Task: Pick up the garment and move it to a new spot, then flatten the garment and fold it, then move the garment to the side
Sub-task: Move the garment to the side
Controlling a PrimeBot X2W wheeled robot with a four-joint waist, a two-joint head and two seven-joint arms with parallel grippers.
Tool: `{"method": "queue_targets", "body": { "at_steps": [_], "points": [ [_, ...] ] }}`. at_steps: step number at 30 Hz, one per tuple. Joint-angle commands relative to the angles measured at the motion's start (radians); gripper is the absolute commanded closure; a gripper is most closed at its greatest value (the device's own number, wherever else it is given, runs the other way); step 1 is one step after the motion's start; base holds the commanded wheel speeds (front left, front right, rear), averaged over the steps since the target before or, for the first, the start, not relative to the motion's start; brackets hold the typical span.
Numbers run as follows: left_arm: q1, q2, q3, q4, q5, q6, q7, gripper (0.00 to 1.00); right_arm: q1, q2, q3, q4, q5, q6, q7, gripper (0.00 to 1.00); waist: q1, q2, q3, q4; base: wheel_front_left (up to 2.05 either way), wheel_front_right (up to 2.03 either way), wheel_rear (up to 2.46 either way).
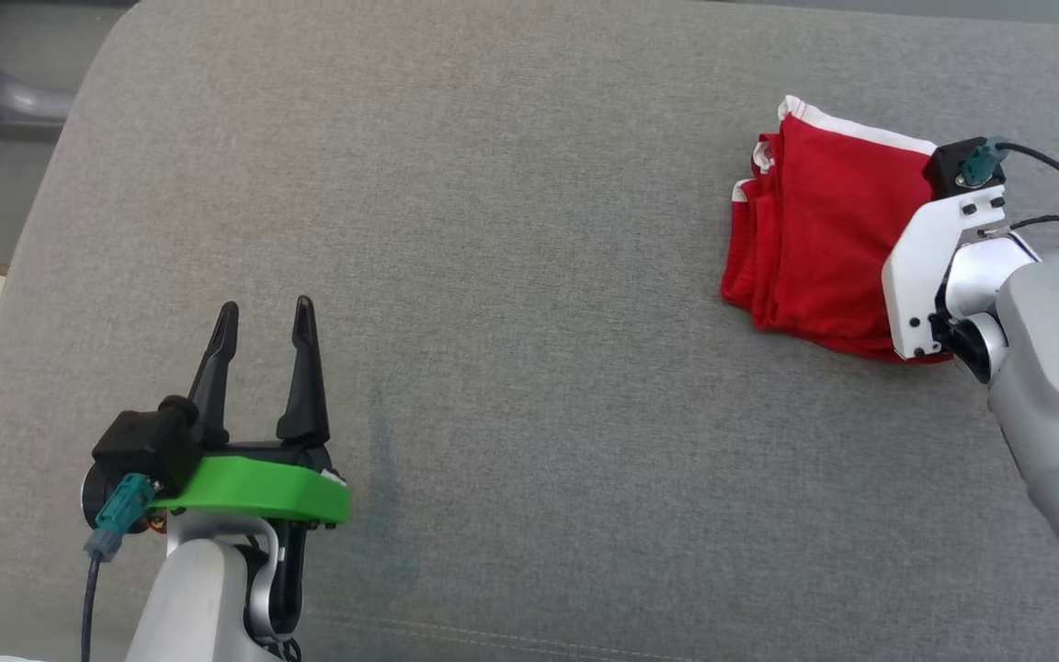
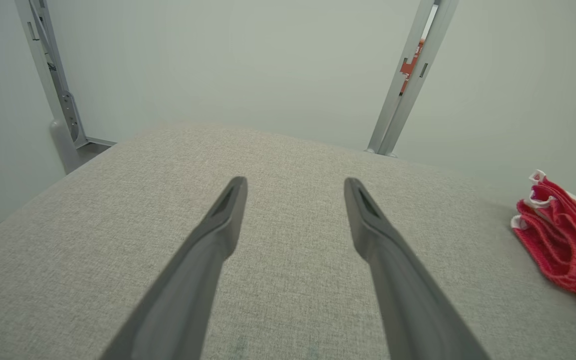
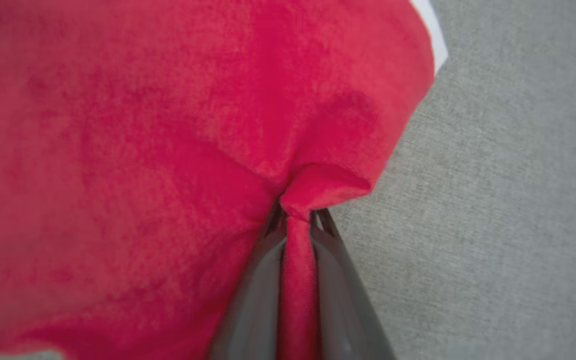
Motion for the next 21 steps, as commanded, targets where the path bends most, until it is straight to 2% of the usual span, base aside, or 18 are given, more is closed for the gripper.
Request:
{"method": "queue_targets", "body": {
  "at_steps": [1, 5, 11, 15, 21],
  "points": [
    [0.013, 0.004, 0.009, -0.002, 0.011, -0.003, -0.003, 0.0, 0.01, -0.037, 0.035, -0.012, 0.015, -0.002, 0.017, 1.0, 0.0, 0.0, -0.041, -0.06, 0.0, 0.0, 0.0],
    [0.031, 0.005, 0.032, -0.01, 0.016, -0.004, -0.003, 0.0, -0.024, -0.103, 0.168, -0.117, 0.082, -0.002, 0.055, 1.0, 0.0, 0.0, -0.065, -0.132, 0.0, 0.0, 0.0],
    [0.042, 0.004, 0.07, -0.026, 0.025, -0.01, -0.003, 0.0, -0.05, -0.273, 0.311, -0.283, 0.203, -0.002, 0.11, 1.0, 0.0, 0.0, -0.074, -0.239, 0.0, 0.0, 0.0],
    [0.038, 0.004, 0.068, -0.039, 0.035, -0.019, -0.003, 0.0, -0.059, -0.378, 0.311, -0.325, 0.262, -0.002, 0.112, 1.0, 0.0, 0.0, -0.058, -0.29, 0.0, 0.0, 0.0],
    [0.008, 0.005, 0.05, -0.053, 0.049, -0.028, -0.003, 0.0, -0.045, -0.466, 0.261, -0.275, 0.236, -0.002, 0.018, 1.0, 0.0, 0.0, -0.003, -0.304, 0.0, 0.0, 0.0]
  ]
}}
